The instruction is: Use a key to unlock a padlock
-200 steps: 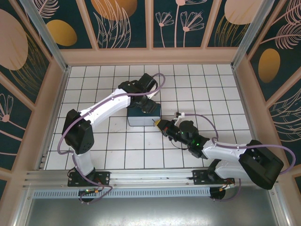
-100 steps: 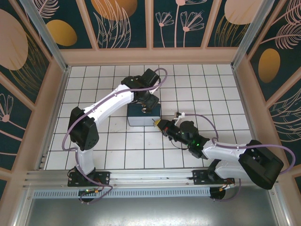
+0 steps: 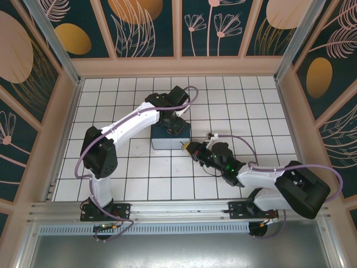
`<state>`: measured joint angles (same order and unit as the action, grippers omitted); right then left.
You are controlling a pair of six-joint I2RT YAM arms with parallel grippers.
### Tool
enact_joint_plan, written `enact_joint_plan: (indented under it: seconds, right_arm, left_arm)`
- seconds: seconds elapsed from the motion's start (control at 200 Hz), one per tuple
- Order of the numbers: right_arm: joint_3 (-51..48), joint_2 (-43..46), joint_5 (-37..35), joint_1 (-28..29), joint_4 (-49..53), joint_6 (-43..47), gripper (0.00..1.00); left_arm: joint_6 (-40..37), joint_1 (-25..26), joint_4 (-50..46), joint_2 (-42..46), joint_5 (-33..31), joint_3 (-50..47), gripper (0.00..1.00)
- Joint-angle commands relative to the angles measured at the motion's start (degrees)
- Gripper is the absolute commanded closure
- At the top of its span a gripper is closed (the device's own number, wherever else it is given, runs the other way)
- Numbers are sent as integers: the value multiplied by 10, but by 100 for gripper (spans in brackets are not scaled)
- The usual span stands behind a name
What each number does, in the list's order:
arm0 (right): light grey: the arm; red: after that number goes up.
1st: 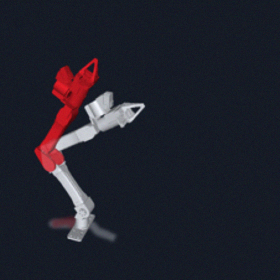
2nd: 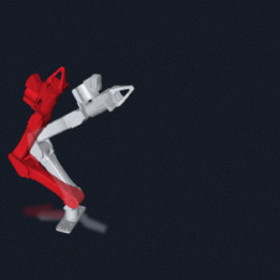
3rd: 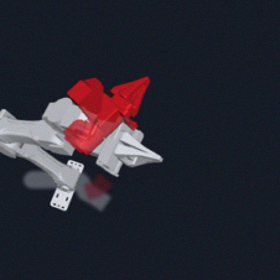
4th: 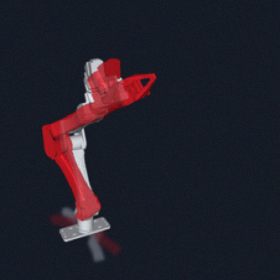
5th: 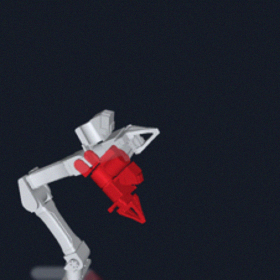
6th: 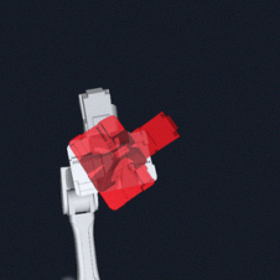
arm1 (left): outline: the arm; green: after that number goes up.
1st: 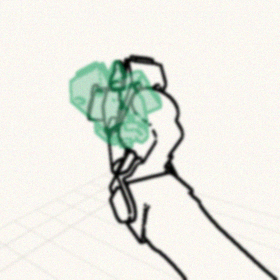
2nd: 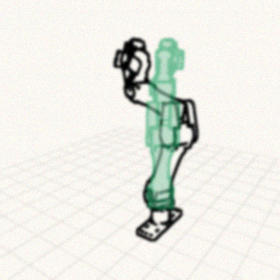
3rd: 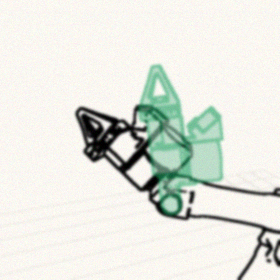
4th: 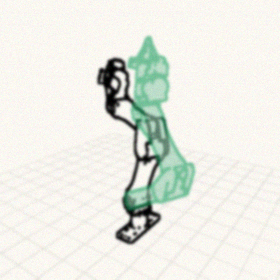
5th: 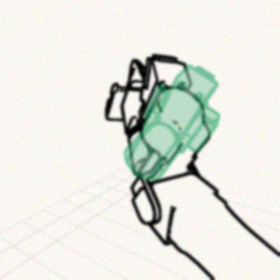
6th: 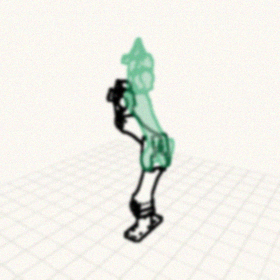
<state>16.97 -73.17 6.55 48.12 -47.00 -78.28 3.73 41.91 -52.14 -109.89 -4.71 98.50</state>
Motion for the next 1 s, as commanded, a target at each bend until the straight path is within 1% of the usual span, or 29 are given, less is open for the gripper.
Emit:
enact_joint_plan:
  seconds: [0.0, 0.14, 0.425, 0.515, 0.57, 0.636, 0.756, 0.811, 0.881, 0.991]
  right_arm:
    - [7, -11, 6, -4, -30, 8, 100]
    - [11, -27, 11, -3, -38, 8, 100]
    - [28, -48, 14, -4, -43, 14, 100]
    - [34, -57, 20, -3, -50, 12, 100]
    - [35, -57, 19, -3, -49, 11, 100]
    - [34, -50, 17, -1, -41, 12, 100]
    - [24, -29, 4, 0, -27, 15, 100]
    - [20, -23, 1, 0, -24, 15, 100]
    - [20, -17, 1, 0, -16, 15, 100]
    - [32, -13, 10, 0, 9, 21, 100]
  left_arm:
    - [1, -2, -24, 24, 18, -6, 35]
    - [-7, -2, -29, 36, 46, -16, 36]
    - [-18, -2, -40, 56, 50, -29, 37]
    - [-10, -2, -37, 57, 38, -36, 36]
    - [1, -3, -29, 58, 25, -33, 34]
    - [21, -7, -27, 49, 15, -11, 32]
    - [35, -8, -38, 24, 11, 31, 32]
    - [34, -8, -38, 17, 7, 30, 31]
    - [37, -9, -41, 13, -15, 26, 32]
    - [35, -8, -23, 17, -11, 5, 32]
